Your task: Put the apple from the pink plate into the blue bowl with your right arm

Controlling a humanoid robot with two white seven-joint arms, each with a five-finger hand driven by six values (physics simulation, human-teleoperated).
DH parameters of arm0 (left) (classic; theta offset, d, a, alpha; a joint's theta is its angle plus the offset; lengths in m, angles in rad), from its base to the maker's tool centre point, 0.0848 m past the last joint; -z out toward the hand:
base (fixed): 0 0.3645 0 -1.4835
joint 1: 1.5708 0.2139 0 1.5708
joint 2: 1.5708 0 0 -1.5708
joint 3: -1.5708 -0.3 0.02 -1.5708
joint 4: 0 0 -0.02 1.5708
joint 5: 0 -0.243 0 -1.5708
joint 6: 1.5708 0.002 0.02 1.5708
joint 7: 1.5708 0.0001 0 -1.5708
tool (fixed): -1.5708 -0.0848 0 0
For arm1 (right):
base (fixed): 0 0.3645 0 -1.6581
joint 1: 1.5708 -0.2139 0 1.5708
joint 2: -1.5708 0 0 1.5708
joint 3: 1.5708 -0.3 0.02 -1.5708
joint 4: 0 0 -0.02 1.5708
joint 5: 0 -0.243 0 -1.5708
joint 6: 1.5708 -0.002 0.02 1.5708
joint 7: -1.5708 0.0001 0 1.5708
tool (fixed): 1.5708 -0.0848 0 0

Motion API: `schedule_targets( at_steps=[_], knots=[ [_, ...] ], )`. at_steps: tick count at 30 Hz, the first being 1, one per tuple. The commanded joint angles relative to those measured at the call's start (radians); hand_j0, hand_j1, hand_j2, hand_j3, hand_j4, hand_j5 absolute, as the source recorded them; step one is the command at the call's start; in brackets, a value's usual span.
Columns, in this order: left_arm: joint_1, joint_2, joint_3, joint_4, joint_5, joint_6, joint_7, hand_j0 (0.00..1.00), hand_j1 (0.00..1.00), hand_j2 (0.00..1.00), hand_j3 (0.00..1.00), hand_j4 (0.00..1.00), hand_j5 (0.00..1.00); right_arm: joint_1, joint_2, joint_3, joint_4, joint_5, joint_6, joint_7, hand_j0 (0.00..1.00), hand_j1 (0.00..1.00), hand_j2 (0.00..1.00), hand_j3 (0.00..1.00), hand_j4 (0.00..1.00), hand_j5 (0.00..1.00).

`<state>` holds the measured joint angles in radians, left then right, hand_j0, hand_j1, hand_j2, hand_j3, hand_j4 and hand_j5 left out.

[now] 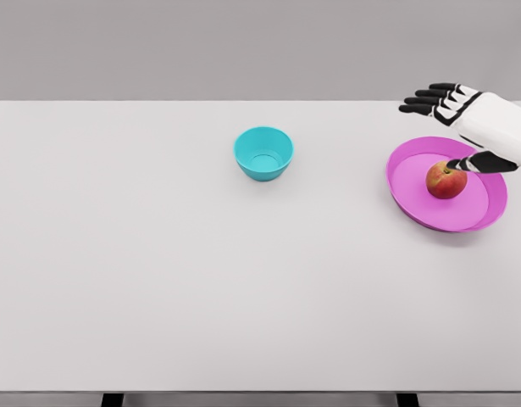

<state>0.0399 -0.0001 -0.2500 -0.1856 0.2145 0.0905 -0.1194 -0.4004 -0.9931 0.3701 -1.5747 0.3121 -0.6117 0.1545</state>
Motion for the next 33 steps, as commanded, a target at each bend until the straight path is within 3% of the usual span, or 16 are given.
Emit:
schedule_targets(
  at_steps=[1,3,9,12,16,20,24,29,33],
  knots=[
    [0.000,0.000,0.000,0.000,0.000,0.000,0.000,1.00,1.00,1.00,1.00,1.00,1.00,0.000,-0.001,0.004,0.005,-0.007,0.001,0.000,1.00,1.00,1.00,1.00,1.00,1.00],
    [0.000,0.000,0.000,0.000,0.000,0.000,0.000,1.00,1.00,1.00,1.00,1.00,1.00,0.002,-0.012,0.003,0.012,-0.011,0.001,-0.001,1.00,1.00,1.00,1.00,1.00,1.00],
    [0.000,0.000,0.000,0.000,0.000,0.000,0.000,1.00,1.00,1.00,1.00,1.00,1.00,0.003,-0.022,-0.002,0.159,-0.007,0.001,0.022,1.00,1.00,1.00,1.00,1.00,1.00],
    [0.000,0.000,0.000,0.000,0.000,0.000,0.000,1.00,1.00,1.00,1.00,1.00,1.00,-0.011,-0.019,-0.010,0.160,-0.016,0.001,0.332,1.00,1.00,1.00,1.00,1.00,1.00],
    [0.000,0.000,0.000,0.000,0.000,0.000,0.000,1.00,1.00,1.00,1.00,1.00,1.00,-0.011,-0.015,-0.057,0.174,-0.016,0.001,0.444,1.00,1.00,1.00,1.00,1.00,1.00],
    [0.000,0.000,0.000,0.000,0.000,0.000,0.000,1.00,1.00,1.00,1.00,1.00,1.00,-0.077,0.036,-0.042,0.317,-0.010,0.001,0.448,1.00,1.00,1.00,1.00,1.00,1.00],
    [0.000,0.000,0.000,0.000,0.000,0.000,0.000,1.00,1.00,1.00,1.00,1.00,1.00,-0.225,0.100,0.136,0.467,-0.005,0.001,0.448,1.00,1.00,1.00,1.00,1.00,1.00],
    [0.000,0.000,0.000,0.000,0.000,0.000,0.000,1.00,1.00,1.00,1.00,1.00,1.00,-0.253,0.119,0.165,0.489,-0.005,0.001,0.447,1.00,1.00,1.00,1.00,1.00,1.00],
    [0.000,0.000,0.000,0.000,0.000,0.000,0.000,1.00,1.00,1.00,1.00,1.00,1.00,-0.285,0.143,0.176,0.553,-0.005,0.001,0.448,1.00,1.00,1.00,1.00,1.00,1.00]
  ],
)
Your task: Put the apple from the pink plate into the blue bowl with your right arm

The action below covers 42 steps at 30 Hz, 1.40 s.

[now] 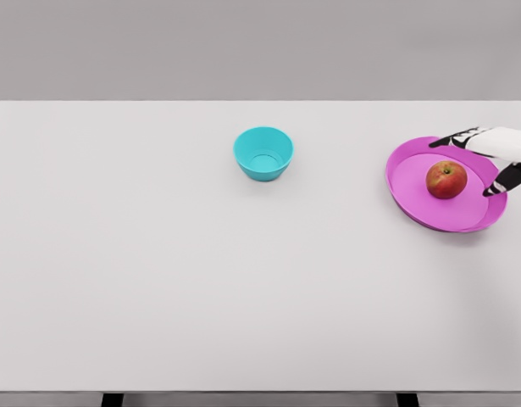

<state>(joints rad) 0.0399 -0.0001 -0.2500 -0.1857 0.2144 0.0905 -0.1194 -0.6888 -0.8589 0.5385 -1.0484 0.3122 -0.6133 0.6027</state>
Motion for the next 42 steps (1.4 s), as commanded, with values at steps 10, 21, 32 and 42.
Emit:
schedule_targets(
  at_steps=[10,21,32,42],
  knots=[
    [0.000,0.000,0.000,0.000,0.000,0.000,0.000,1.00,1.00,1.00,1.00,1.00,1.00,-0.031,0.044,0.077,0.068,-0.004,0.002,0.000,1.00,1.00,1.00,1.00,1.00,1.00],
    [0.000,0.000,0.000,0.000,0.000,0.000,0.000,1.00,1.00,1.00,1.00,1.00,1.00,-0.069,0.081,0.133,0.133,0.008,0.002,0.000,0.95,0.95,0.95,0.95,0.95,0.95],
    [0.000,0.000,0.000,0.000,0.000,0.000,0.000,1.00,1.00,1.00,1.00,1.00,1.00,-0.071,0.080,0.129,0.123,0.010,0.002,0.000,0.49,0.49,0.49,0.49,0.49,0.49],
    [0.000,0.000,0.000,0.000,0.000,0.000,0.000,1.00,1.00,1.00,1.00,1.00,1.00,-0.097,0.081,0.121,0.116,0.008,0.002,-0.001,0.49,0.49,0.49,0.49,0.49,0.49]
  ],
)
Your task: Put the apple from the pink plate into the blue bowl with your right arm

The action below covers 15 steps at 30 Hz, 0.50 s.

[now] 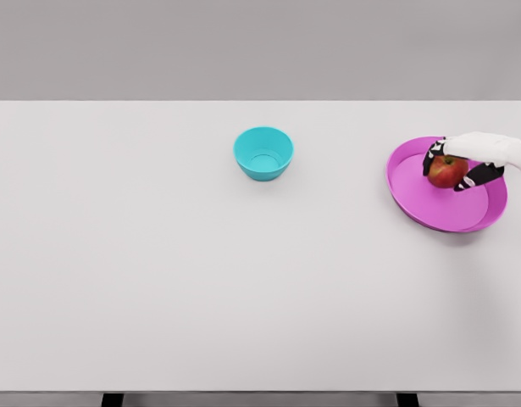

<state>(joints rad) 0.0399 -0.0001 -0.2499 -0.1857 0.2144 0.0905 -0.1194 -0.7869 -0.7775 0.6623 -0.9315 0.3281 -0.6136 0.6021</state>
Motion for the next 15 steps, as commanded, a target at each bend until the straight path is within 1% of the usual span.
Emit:
schedule_targets(
  at_steps=[1,2,5,10,12,13,15],
  knots=[
    [0.000,0.000,0.000,0.000,0.000,0.000,0.000,1.00,1.00,1.00,1.00,1.00,1.00,0.000,0.000,-0.003,-0.001,-0.007,0.003,-0.001,0.49,0.49,0.49,0.49,0.49,0.49],
    [0.000,0.000,0.000,0.000,0.000,0.000,0.000,1.00,1.00,1.00,1.00,1.00,1.00,-0.014,0.000,-0.003,-0.001,-0.009,0.003,-0.001,0.49,0.49,0.49,0.49,0.49,0.49],
    [0.000,0.000,0.000,0.000,0.000,0.000,0.000,1.00,1.00,1.00,1.00,1.00,1.00,-0.026,0.004,-0.003,-0.003,-0.007,0.003,-0.001,0.49,0.49,0.49,0.49,0.49,0.49],
    [0.000,0.000,0.000,0.000,0.000,0.000,0.000,1.00,1.00,1.00,1.00,1.00,1.00,-0.061,0.035,-0.003,-0.003,-0.007,0.003,-0.001,0.49,0.49,0.49,0.49,0.49,0.49],
    [0.000,0.000,0.000,0.000,0.000,0.000,0.000,1.00,1.00,1.00,1.00,1.00,1.00,-0.074,0.050,-0.003,-0.001,-0.006,0.003,0.001,0.49,0.49,0.49,0.49,0.49,0.49],
    [0.000,0.000,0.000,0.000,0.000,0.000,0.000,1.00,1.00,1.00,1.00,1.00,1.00,-0.078,0.075,-0.003,-0.001,0.015,0.003,0.001,0.49,0.49,0.49,0.49,0.49,0.49],
    [0.000,0.000,0.000,0.000,0.000,0.000,0.000,1.00,1.00,1.00,1.00,1.00,1.00,-0.086,0.092,-0.004,-0.003,0.023,0.003,0.001,0.49,0.49,0.49,0.49,0.49,0.49]
  ],
)
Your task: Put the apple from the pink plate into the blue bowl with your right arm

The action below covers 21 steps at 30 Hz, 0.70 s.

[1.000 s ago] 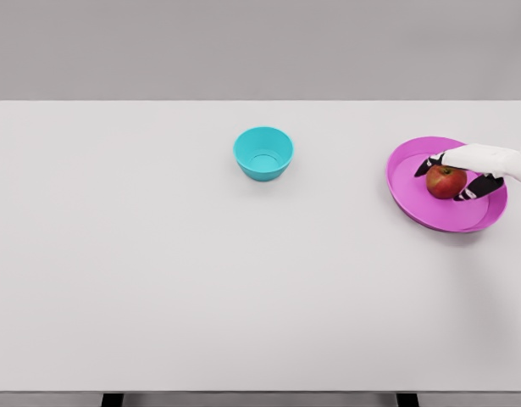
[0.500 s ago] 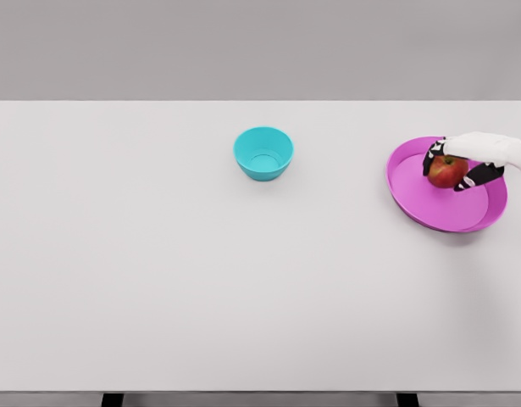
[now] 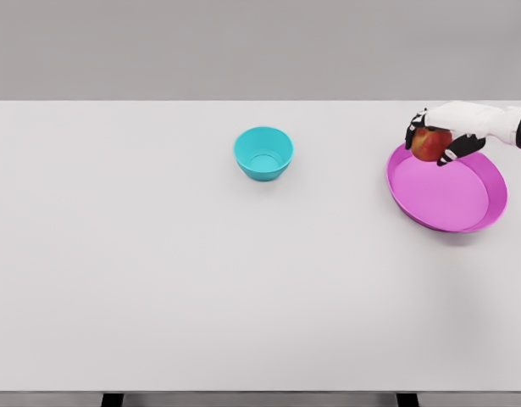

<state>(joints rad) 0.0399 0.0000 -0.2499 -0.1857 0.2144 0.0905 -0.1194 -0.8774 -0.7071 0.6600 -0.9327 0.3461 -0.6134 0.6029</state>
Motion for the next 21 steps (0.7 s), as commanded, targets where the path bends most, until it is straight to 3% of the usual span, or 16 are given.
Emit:
schedule_targets(
  at_steps=[1,15,21],
  knots=[
    [0.000,0.000,0.000,0.000,0.000,0.000,0.000,1.00,1.00,1.00,1.00,1.00,1.00,-0.003,0.032,-0.002,-0.003,0.005,0.003,0.000,0.49,0.49,0.49,0.49,0.49,0.49],
    [0.000,0.000,0.000,0.000,0.000,0.000,0.000,1.00,1.00,1.00,1.00,1.00,1.00,-0.023,0.136,0.001,-0.133,0.008,0.003,0.000,0.49,0.49,0.49,0.49,0.49,0.49],
    [0.000,0.000,0.000,0.000,0.000,0.000,0.000,1.00,1.00,1.00,1.00,1.00,1.00,-0.034,0.181,0.010,-0.149,0.010,0.003,0.000,0.49,0.49,0.49,0.49,0.49,0.49]
  ],
)
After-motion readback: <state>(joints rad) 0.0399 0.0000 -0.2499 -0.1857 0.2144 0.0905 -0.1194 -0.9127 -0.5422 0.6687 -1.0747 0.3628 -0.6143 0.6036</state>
